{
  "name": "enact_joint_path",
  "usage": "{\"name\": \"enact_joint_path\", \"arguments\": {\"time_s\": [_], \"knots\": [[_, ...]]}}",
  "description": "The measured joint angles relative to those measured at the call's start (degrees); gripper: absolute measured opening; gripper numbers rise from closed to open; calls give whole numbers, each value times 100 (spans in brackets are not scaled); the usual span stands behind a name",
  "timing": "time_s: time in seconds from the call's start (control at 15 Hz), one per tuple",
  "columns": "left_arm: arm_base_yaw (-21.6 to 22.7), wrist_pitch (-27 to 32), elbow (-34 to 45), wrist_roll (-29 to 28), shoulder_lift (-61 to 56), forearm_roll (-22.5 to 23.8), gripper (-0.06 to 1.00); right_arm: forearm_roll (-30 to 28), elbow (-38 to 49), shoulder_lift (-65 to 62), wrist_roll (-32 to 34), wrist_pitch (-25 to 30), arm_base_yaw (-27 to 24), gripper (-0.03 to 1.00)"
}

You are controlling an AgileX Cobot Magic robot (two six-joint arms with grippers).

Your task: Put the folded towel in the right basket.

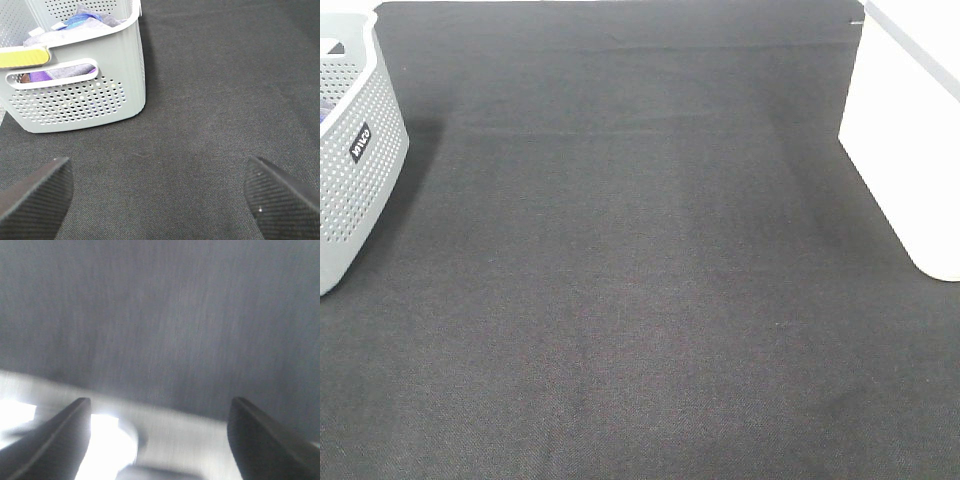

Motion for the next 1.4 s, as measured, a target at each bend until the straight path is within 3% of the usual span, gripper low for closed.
{"name": "enact_joint_path", "arguments": {"time_s": [0.2,0.47,1.0,1.27,1.4], "knots": [[0,0,0,0,0,0,88,0,29,-1610,-155,-115,0,71],[0,0,0,0,0,0,88,6,29,-2785,-201,-115,0,71],[0,0,0,0,0,0,88,6,29,-2825,-206,-120,0,71],[0,0,0,0,0,0,88,23,29,-2825,-212,-120,-498,71],[0,0,0,0,0,0,88,29,29,-2825,-212,-120,-504,71]]}}
